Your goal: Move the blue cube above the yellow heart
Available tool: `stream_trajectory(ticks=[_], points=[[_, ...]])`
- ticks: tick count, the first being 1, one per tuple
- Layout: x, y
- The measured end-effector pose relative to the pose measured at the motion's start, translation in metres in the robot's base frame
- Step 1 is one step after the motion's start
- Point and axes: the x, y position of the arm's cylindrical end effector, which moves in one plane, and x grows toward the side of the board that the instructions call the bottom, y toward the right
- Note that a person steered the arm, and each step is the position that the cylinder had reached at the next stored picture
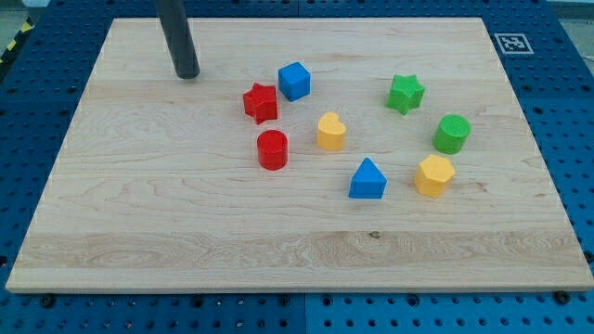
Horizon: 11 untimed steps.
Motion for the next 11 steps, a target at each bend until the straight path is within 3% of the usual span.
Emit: stream_trajectory(ticks=[5, 7, 11], points=[[0.018, 0.125], [0.040, 0.127], [0.040, 0.162]])
